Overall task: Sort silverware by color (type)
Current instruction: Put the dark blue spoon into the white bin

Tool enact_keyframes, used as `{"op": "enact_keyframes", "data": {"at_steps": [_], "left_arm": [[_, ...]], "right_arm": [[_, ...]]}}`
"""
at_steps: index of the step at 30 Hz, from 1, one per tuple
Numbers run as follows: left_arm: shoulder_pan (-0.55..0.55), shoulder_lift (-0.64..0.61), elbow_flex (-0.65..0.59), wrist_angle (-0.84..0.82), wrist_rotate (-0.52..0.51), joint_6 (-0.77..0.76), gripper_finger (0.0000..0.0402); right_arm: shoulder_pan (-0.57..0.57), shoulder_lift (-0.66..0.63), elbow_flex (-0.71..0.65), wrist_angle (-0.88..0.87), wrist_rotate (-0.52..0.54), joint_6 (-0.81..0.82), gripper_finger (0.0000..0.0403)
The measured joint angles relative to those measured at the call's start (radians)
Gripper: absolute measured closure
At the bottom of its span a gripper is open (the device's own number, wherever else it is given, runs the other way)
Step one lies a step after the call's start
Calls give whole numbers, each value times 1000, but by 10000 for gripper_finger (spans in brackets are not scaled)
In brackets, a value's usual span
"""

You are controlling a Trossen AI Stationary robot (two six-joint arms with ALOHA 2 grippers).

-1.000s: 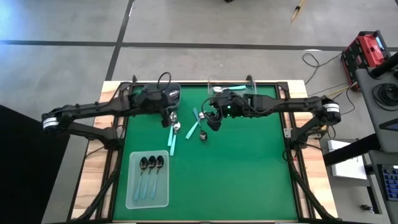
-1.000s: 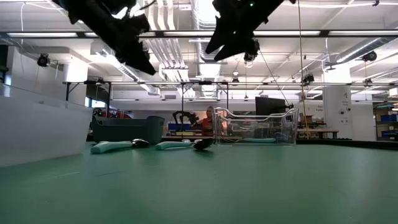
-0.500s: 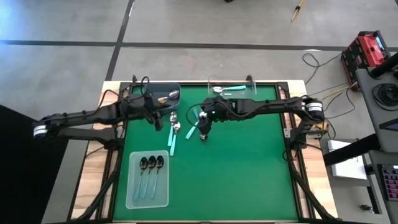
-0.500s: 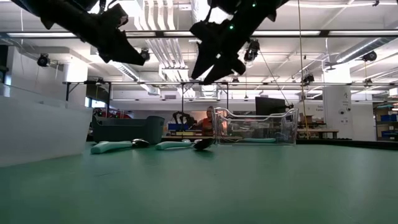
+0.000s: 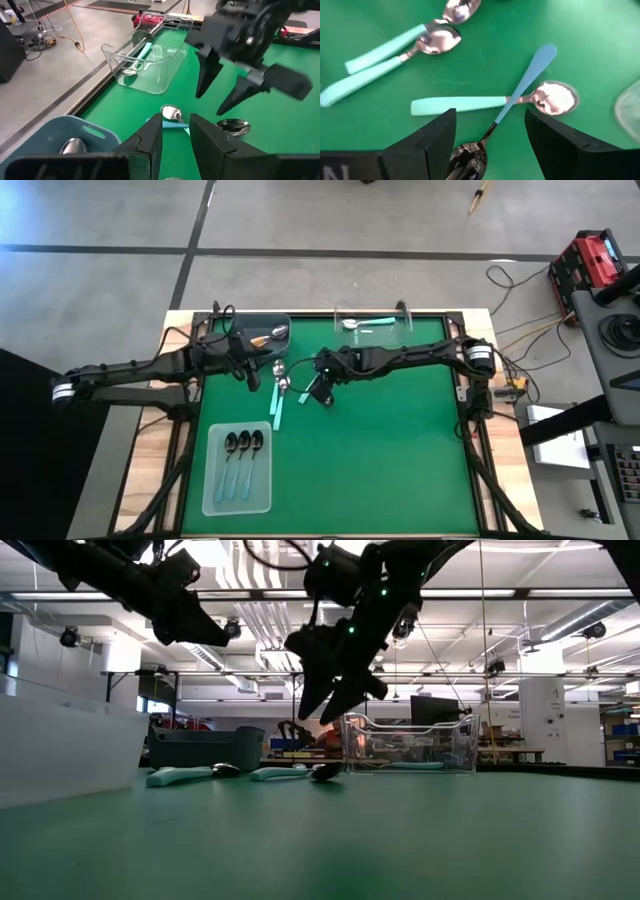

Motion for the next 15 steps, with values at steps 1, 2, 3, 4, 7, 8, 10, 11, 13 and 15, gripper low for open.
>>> {"op": "enact_keyframes", "data": {"at_steps": [1, 2, 3, 4, 7, 8, 10, 11, 13, 15], "left_arm": [[0, 0, -1, 0, 0, 0, 322], [0, 1, -2, 1, 0, 0, 322], [0, 1, -2, 1, 0, 0, 322], [0, 1, -3, 0, 0, 0, 322], [0, 1, -3, 2, 0, -1, 322], [0, 1, -3, 1, 0, -3, 322], [0, 1, -3, 1, 0, -4, 322], [0, 1, -3, 1, 0, -5, 322], [-1, 2, -3, 2, 0, -6, 322], [-1, 2, -3, 1, 0, -7, 322]], "right_arm": [[0, 11, 0, 0, 0, 13, 177], [0, 21, 0, -4, 1, 20, 177], [0, 26, 0, -14, 0, 26, 177], [0, 35, 0, -22, 2, 34, 177], [0, 47, -1, -22, 4, 36, 177], [0, 47, -3, -19, 5, 36, 177], [2, 53, -4, 7, 6, 36, 177], [2, 54, -3, 7, 6, 36, 177], [2, 63, -4, 8, 7, 38, 177], [4, 74, -2, 21, 7, 40, 177]]}}
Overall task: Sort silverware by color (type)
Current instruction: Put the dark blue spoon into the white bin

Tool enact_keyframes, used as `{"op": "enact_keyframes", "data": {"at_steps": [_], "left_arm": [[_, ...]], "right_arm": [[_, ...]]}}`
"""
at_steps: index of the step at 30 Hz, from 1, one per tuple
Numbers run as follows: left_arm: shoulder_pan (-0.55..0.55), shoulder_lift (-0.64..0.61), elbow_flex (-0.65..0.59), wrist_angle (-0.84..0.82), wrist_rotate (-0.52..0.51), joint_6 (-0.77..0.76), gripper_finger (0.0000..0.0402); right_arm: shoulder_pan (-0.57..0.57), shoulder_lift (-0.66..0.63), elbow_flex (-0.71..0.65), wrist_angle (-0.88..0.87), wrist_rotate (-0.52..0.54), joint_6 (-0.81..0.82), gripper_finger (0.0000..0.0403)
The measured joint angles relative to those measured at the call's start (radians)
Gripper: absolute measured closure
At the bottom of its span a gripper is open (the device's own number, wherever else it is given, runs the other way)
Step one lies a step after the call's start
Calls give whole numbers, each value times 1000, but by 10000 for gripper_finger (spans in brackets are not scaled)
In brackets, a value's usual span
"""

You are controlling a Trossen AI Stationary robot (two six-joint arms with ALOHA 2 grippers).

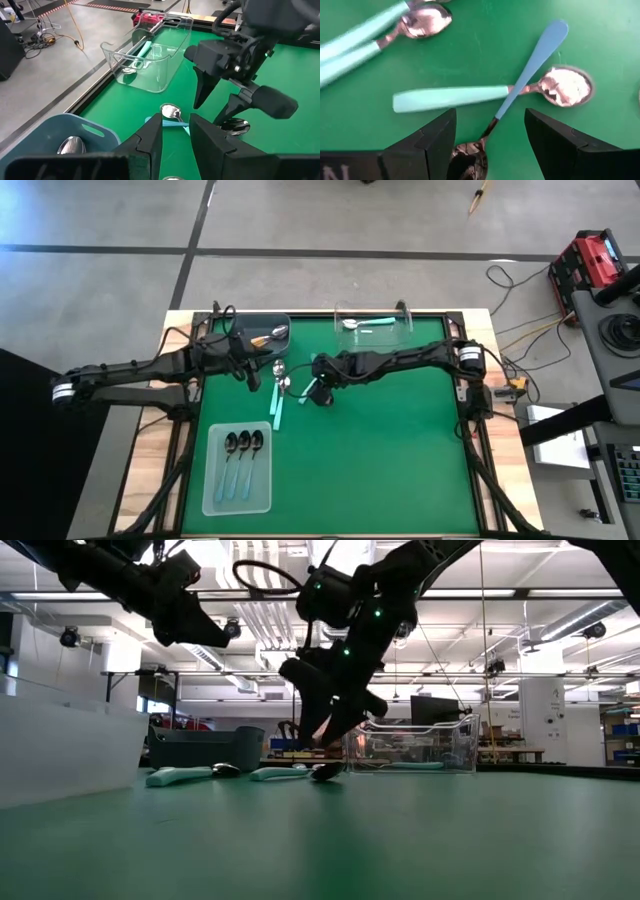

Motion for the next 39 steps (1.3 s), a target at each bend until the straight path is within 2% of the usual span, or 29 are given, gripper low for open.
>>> {"op": "enact_keyframes", "data": {"at_steps": [13, 24, 28, 39], "left_arm": [[0, 1, 0, -2, 0, -10, 322], [0, 5, 0, -3, 0, -12, 322], [0, 7, 0, -4, 0, -15, 322], [0, 7, -2, -4, 0, -15, 322]], "right_arm": [[0, 71, -2, 13, 118, 18, 177], [2, 119, -6, 19, 127, 22, 183], [2, 125, -5, 18, 121, 22, 211], [0, 121, -5, 12, 77, 19, 318]]}}
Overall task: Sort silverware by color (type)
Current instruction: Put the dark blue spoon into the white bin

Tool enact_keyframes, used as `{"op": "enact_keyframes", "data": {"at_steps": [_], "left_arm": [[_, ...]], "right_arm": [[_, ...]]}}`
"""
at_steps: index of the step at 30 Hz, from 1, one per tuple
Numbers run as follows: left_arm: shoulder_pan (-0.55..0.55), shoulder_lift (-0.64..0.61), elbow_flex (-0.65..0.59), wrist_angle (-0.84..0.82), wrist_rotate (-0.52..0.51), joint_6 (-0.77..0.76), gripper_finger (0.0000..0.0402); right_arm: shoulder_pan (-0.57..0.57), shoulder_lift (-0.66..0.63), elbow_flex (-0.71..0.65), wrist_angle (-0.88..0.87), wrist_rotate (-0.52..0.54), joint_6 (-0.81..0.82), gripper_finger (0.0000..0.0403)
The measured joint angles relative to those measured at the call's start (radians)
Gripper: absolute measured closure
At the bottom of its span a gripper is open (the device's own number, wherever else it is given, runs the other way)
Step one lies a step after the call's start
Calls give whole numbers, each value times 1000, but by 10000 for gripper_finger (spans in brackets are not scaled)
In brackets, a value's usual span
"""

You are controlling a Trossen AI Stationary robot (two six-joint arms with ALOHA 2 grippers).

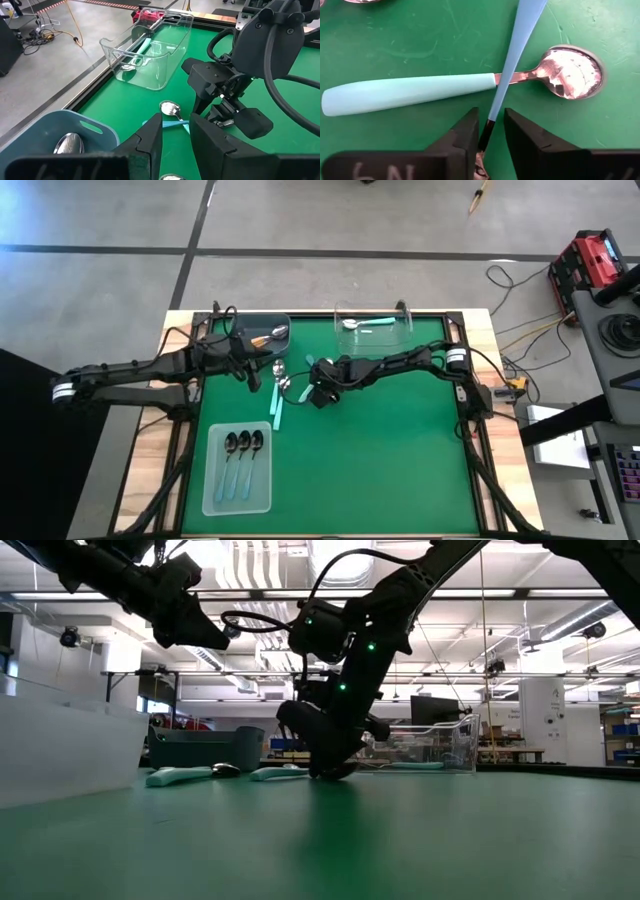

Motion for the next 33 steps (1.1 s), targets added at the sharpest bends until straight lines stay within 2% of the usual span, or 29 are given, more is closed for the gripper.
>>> {"op": "enact_keyframes", "data": {"at_steps": [9, 18, 26, 29, 33], "left_arm": [[0, 0, 0, 0, 0, 0, 322], [-2, 9, 0, 0, 0, -3, 322], [-69, 59, 0, 17, 0, -4, 322], [-121, 107, 0, 48, 0, -7, 322], [-184, 183, -1, 180, 0, 42, 322]], "right_arm": [[0, 0, 11, -20, -6, -13, 386], [4, -15, 64, -152, -17, -53, 388], [22, -99, 83, -288, -24, -105, 389], [34, -139, 83, -323, -68, -119, 389], [58, -181, 84, -355, -170, -146, 390]]}}
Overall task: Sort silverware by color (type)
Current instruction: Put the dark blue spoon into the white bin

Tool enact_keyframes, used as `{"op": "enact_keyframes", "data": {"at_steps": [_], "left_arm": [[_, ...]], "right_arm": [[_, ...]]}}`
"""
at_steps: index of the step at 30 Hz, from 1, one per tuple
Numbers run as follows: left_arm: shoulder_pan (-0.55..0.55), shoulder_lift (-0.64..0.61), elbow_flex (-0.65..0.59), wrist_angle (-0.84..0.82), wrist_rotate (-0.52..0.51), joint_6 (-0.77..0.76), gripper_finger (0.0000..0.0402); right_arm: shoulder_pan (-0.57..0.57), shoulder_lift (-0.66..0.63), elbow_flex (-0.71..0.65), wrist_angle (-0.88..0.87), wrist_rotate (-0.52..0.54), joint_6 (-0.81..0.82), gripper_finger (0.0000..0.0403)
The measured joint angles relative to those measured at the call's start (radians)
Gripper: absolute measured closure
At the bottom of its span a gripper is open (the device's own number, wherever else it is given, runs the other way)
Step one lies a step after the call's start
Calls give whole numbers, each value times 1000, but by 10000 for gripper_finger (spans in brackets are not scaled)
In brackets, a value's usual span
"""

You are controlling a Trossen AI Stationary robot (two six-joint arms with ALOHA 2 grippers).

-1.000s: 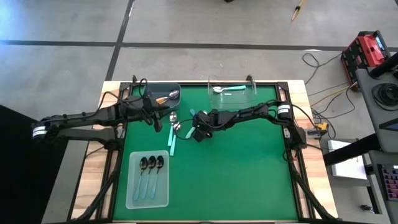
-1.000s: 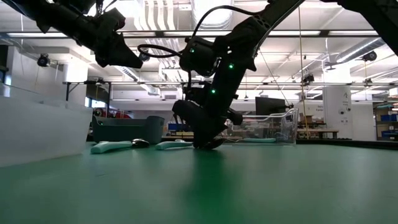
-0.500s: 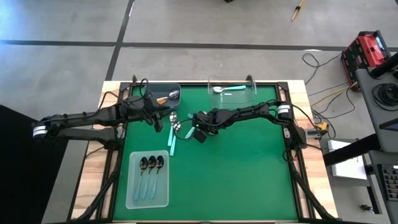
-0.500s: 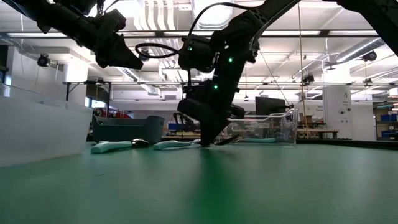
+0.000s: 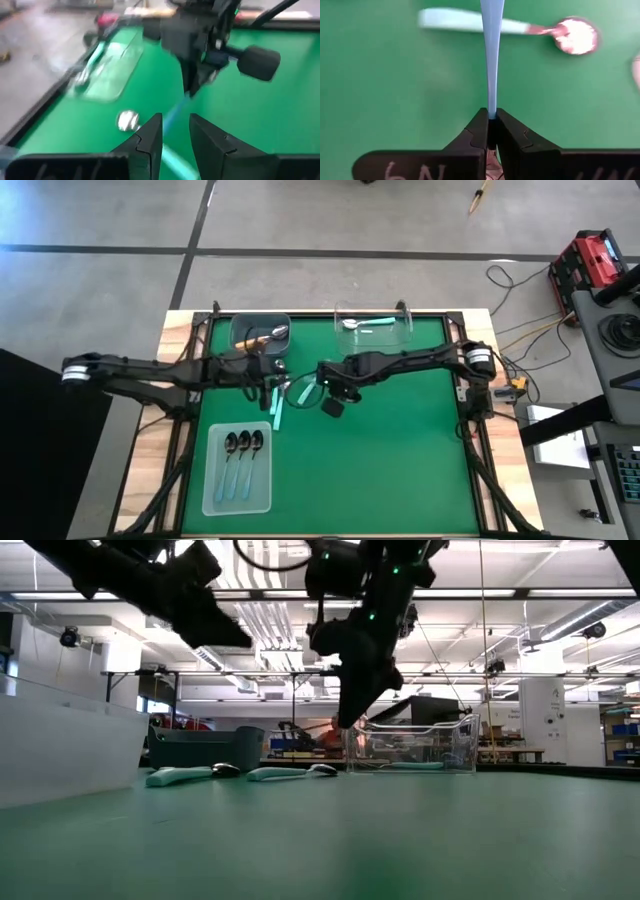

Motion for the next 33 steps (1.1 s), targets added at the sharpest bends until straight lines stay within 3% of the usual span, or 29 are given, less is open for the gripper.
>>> {"op": "enact_keyframes", "data": {"at_steps": [4, 8, 15, 18, 22, 33], "left_arm": [[-47, 70, 18, 103, 0, 39, 322], [-88, 158, 42, 159, 0, 41, 322], [-144, 351, 116, 217, 0, 33, 322], [-174, 444, 170, 219, 0, 44, 316], [-202, 543, 219, 217, 0, 83, 287], [-214, 748, 349, 239, -26, 118, 178]], "right_arm": [[38, -21, 0, -51, -76, -17, 390], [83, -30, -1, -112, -84, -66, 390], [143, -27, -11, -129, -58, -91, 390], [166, -25, -21, -130, 8, -91, 390], [204, -25, -23, -139, 73, -92, 390], [260, -25, -25, -148, 100, -76, 390]]}}
